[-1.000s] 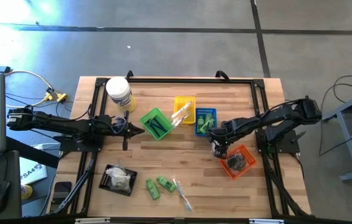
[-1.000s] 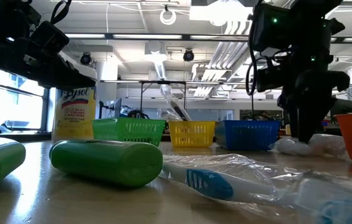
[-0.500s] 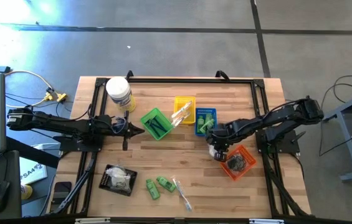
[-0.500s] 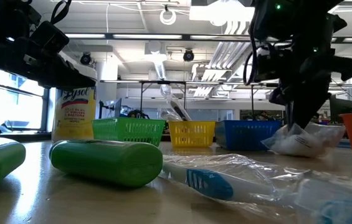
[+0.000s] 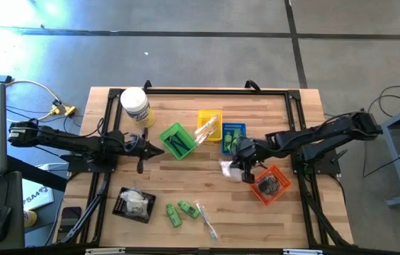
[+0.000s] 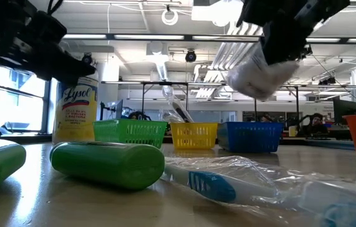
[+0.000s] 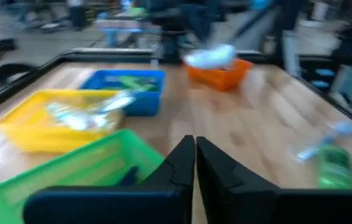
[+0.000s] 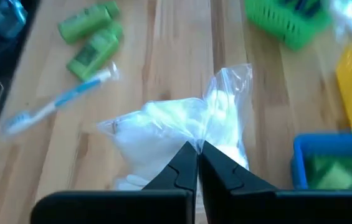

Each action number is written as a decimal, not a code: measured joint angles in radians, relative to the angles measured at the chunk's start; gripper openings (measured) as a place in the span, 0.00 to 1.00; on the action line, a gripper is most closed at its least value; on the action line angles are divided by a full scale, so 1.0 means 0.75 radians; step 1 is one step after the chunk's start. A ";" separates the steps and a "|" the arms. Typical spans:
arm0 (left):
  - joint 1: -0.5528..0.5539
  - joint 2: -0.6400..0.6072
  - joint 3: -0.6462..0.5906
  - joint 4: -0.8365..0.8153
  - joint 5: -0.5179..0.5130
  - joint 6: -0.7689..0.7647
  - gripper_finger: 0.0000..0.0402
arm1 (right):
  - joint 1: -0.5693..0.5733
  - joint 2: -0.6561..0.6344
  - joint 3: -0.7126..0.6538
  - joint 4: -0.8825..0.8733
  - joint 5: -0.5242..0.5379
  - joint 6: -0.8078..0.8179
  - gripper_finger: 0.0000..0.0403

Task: Pick & Place Travel size toiletries
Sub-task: Put the cotton pack into the black basket

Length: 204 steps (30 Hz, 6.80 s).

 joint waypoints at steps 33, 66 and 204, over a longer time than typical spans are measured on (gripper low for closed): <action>-0.272 0.883 1.123 -0.453 -0.205 0.792 0.68 | -0.027 0.005 0.046 0.386 -0.568 -0.103 0.00; -0.242 1.146 1.353 -0.487 -0.098 1.040 0.30 | -0.100 0.005 0.046 0.390 -0.547 -0.095 0.00; -1.264 1.067 1.638 -2.463 -0.268 -1.955 0.00 | -0.046 -1.712 -1.072 0.574 0.111 -0.134 0.00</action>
